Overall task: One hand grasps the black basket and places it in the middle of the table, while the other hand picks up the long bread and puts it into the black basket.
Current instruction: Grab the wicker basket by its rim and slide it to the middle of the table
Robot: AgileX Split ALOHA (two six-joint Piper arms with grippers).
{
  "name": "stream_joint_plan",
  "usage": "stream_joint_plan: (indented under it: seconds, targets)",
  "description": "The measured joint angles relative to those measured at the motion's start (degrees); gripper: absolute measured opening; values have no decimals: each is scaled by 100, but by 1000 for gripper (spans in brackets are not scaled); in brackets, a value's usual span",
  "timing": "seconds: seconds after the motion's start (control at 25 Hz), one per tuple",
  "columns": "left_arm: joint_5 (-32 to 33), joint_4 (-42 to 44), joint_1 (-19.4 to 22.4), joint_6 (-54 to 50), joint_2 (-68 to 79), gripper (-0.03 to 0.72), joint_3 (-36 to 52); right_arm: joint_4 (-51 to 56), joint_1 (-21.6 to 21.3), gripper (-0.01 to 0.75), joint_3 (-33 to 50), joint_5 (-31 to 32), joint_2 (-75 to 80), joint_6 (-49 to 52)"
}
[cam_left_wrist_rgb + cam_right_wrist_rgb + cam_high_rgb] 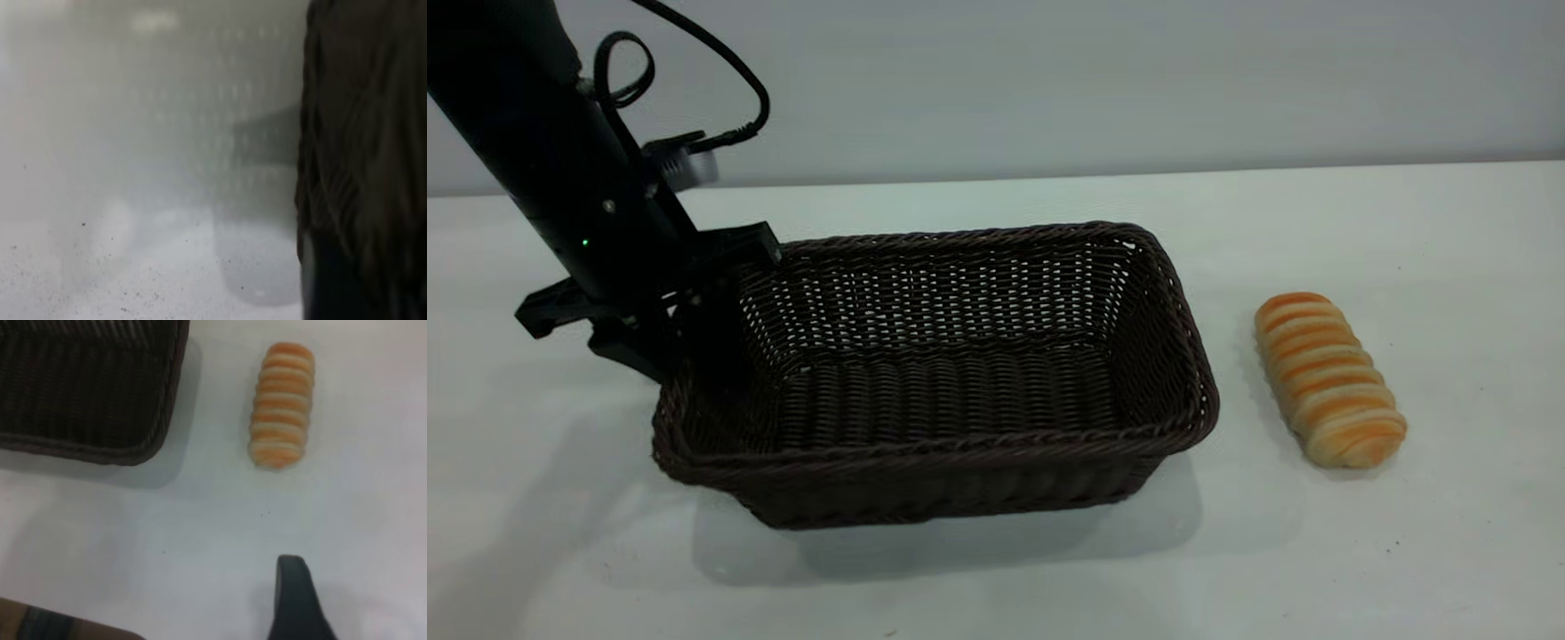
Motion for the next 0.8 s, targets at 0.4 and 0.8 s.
stream_joint_plan:
  seconds: [0.4,0.8]
  targets:
    - [121,349,0,301,-525,486,-31,6,0,554,-11,-1178,1948,-284]
    - [202,1311,0,60,-1828,488,-31,46,0,595,-803,-1665,3683,-279]
